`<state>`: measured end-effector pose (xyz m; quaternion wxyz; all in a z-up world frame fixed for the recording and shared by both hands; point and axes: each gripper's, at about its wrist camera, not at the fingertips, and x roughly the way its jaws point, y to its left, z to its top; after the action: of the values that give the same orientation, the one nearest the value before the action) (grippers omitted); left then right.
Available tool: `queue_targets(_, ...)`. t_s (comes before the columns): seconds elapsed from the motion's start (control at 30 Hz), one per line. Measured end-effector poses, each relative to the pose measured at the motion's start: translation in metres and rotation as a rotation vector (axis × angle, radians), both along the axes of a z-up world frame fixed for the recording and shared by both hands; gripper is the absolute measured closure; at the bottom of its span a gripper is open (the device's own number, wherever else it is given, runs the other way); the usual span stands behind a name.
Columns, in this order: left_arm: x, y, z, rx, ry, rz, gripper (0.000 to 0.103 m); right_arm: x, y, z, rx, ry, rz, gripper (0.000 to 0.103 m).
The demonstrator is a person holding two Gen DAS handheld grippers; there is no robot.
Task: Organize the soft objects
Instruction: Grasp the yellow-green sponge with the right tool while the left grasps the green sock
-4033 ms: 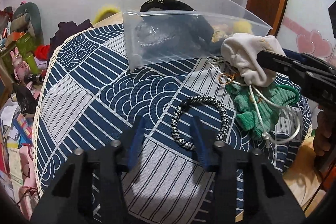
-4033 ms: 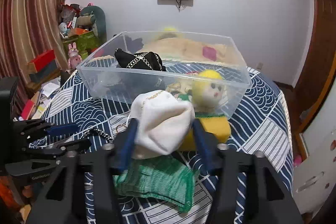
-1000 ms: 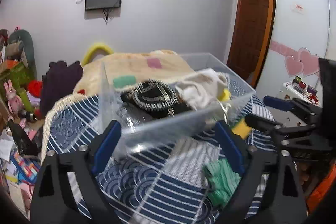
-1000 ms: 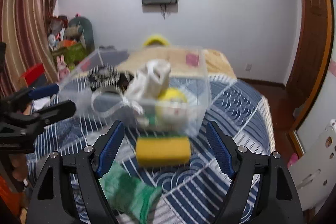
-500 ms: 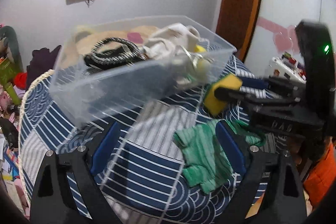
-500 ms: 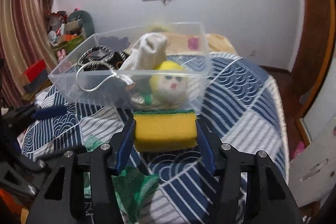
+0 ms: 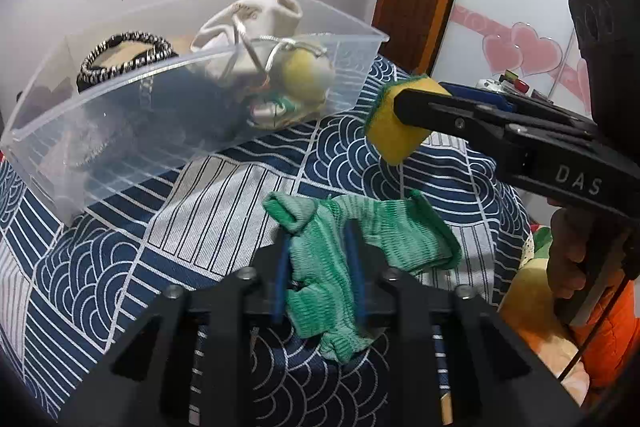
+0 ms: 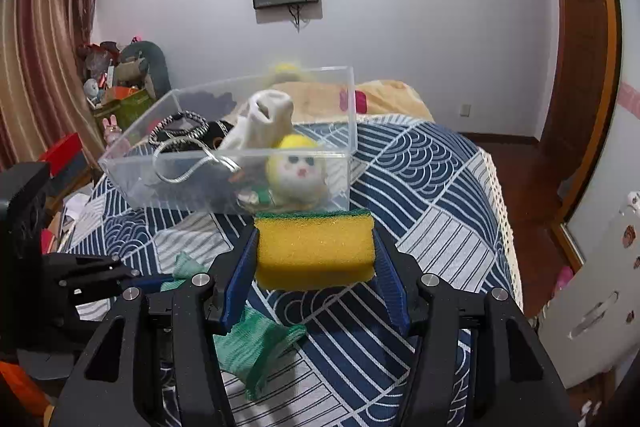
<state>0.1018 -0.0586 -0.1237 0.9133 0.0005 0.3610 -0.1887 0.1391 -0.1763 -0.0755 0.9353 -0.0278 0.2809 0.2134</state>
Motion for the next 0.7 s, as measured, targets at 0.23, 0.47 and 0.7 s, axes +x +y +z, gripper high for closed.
queue_targets(0.23, -0.008, 0.021, 0.024, -0.005, -0.096, 0.103, 0.087, -0.007, 0.006, 0.017, 0.010, -0.058, 0.005, 0.050)
queue_targets(0.47, -0.018, 0.049, 0.058, 0.004, -0.205, 0.199, 0.087, -0.001, 0.017, 0.039, 0.041, -0.122, 0.013, 0.050)
queue_targets(0.7, -0.024, 0.085, 0.093, -0.029, -0.290, 0.297, 0.087, 0.012, 0.032, 0.054, 0.062, -0.165, 0.025, 0.050)
